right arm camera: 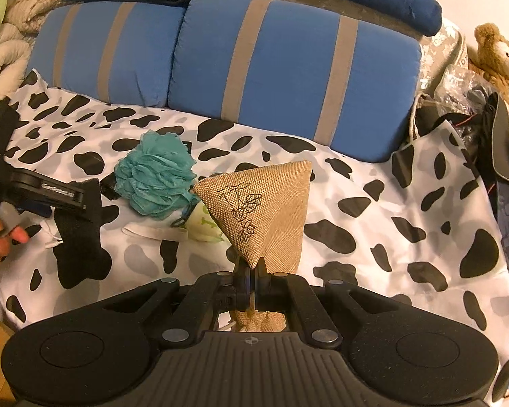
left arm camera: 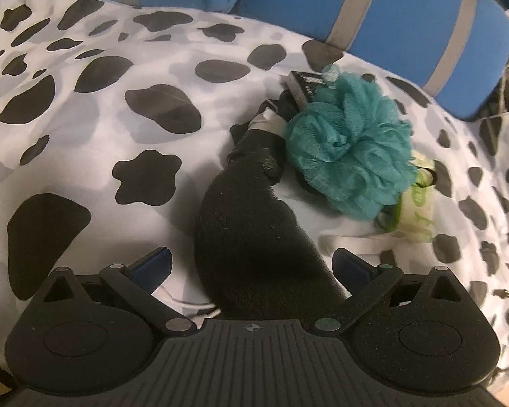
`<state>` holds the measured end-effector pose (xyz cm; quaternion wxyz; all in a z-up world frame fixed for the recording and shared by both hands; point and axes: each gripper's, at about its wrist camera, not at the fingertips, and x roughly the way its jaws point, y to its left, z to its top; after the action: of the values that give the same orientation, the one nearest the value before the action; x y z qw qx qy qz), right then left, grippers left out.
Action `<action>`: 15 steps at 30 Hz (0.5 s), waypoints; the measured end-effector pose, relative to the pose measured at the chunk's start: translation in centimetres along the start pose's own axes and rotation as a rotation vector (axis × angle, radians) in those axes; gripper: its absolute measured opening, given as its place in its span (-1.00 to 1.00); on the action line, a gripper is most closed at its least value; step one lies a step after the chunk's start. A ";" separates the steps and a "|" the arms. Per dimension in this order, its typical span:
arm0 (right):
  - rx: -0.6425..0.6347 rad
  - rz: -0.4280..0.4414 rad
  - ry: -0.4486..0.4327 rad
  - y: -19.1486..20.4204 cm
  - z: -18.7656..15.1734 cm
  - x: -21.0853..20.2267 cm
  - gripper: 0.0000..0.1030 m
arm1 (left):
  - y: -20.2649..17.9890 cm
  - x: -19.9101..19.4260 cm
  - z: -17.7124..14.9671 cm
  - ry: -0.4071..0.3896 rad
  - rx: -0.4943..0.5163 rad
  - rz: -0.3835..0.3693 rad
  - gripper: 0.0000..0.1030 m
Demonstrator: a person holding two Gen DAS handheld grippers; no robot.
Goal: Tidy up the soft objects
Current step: 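Grasp the black foam sponge with the left tool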
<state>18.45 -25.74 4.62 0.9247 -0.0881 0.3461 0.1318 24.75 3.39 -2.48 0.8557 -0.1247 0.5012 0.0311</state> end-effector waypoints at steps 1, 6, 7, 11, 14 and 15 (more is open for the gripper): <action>0.002 0.003 -0.001 -0.1 0.0 0.0 -0.91 | -0.1 0.3 0.1 0.005 0.005 0.006 1.00; 0.005 0.017 0.005 0.0 0.1 0.2 -0.91 | -0.5 0.8 0.1 0.024 0.038 -0.005 0.63; 0.002 0.020 0.005 0.2 0.1 0.2 -0.91 | -0.6 0.6 0.1 0.021 0.054 0.002 0.61; -0.006 0.027 0.003 0.5 0.2 0.2 -0.91 | -0.9 0.4 0.0 0.016 0.089 -0.003 0.46; -0.005 0.020 0.004 0.5 0.2 0.3 -0.91 | -0.9 -0.1 0.0 0.009 0.109 -0.007 0.42; -0.002 0.017 0.004 0.4 0.2 0.3 -0.91 | -1.0 -0.4 -0.1 0.003 0.117 -0.008 0.41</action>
<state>18.65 -25.23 4.58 0.9228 -0.0866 0.3484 0.1397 24.70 2.48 -2.03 0.8609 -0.0764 0.5030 -0.0019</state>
